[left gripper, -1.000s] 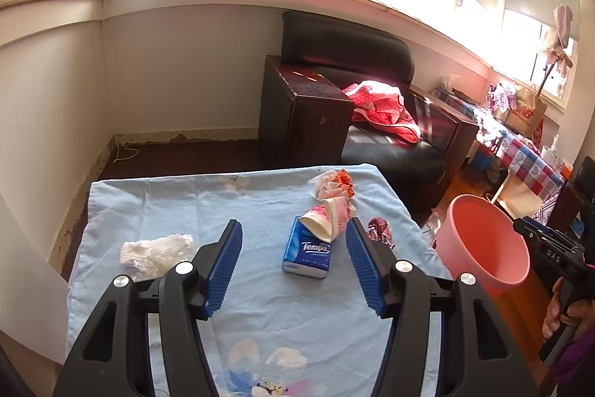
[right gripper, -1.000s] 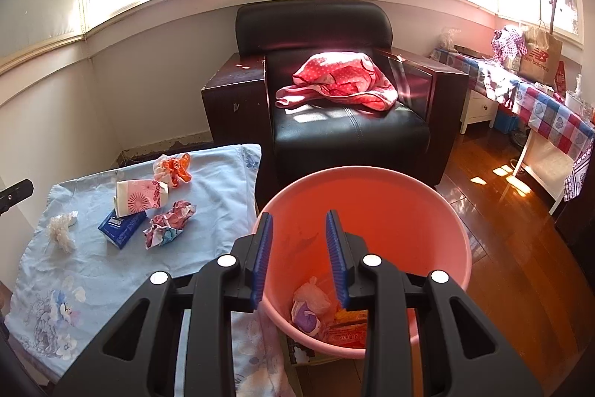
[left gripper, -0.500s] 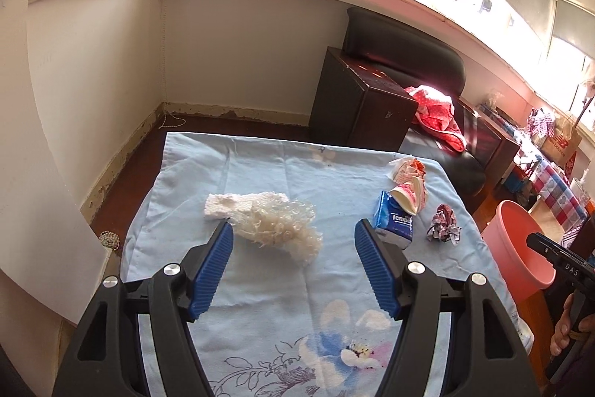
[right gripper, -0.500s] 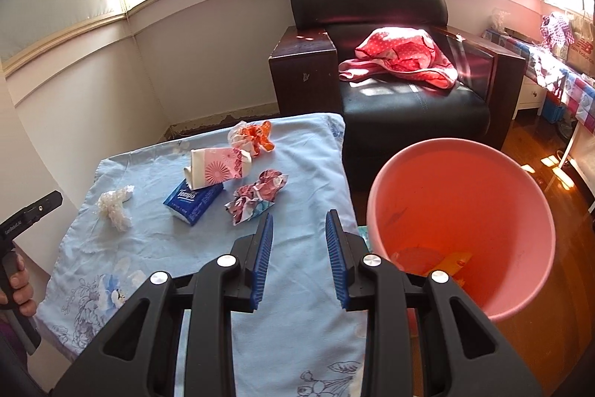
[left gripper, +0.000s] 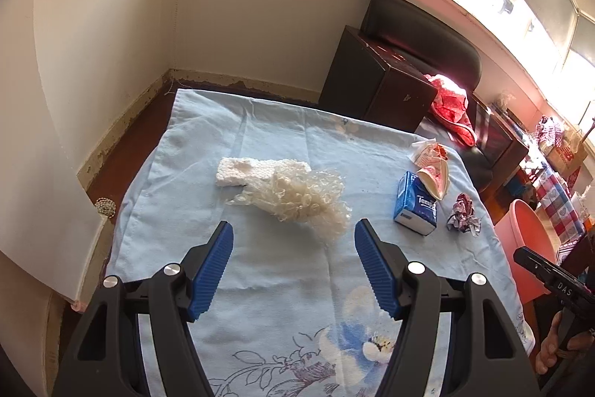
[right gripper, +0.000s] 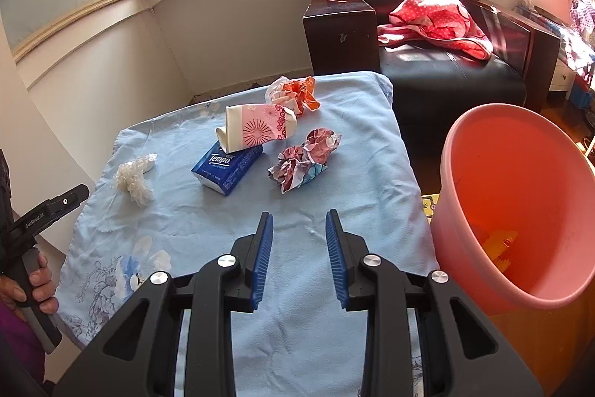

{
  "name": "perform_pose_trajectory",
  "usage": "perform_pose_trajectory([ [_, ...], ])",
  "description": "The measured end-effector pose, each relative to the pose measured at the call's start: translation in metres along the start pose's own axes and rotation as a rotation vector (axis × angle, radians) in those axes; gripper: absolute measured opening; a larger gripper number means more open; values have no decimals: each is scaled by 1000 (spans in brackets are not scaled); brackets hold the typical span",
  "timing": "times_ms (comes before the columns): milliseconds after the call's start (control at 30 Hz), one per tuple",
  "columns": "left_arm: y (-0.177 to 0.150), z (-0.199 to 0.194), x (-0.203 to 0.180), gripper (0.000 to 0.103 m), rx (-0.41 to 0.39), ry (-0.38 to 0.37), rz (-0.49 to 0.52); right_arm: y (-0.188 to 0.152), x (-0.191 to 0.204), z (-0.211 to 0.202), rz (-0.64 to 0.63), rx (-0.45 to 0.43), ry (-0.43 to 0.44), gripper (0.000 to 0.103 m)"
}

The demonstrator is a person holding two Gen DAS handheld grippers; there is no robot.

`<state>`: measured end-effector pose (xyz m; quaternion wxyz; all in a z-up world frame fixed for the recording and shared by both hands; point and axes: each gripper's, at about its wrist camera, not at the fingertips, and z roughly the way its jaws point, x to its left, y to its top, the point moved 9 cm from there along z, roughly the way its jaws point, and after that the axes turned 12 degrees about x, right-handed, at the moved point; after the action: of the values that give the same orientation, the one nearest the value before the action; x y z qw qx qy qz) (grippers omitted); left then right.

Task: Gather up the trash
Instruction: 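Move both open tools toward the pink paper box and crumpled wrapper, then grasp the pink paper box with the left tool while the right grasps the crumpled red wrapper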

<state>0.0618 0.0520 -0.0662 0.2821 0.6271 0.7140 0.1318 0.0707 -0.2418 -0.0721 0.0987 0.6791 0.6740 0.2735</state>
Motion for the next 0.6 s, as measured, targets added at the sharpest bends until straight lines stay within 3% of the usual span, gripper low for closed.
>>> perform_pose_trajectory([
  [333,40,42,-116,65,41,-197,156,23,16,18,22,7,68,30],
  [600,59,93,-182,53,88,-203,260,25,11,35,34,32,59,30],
])
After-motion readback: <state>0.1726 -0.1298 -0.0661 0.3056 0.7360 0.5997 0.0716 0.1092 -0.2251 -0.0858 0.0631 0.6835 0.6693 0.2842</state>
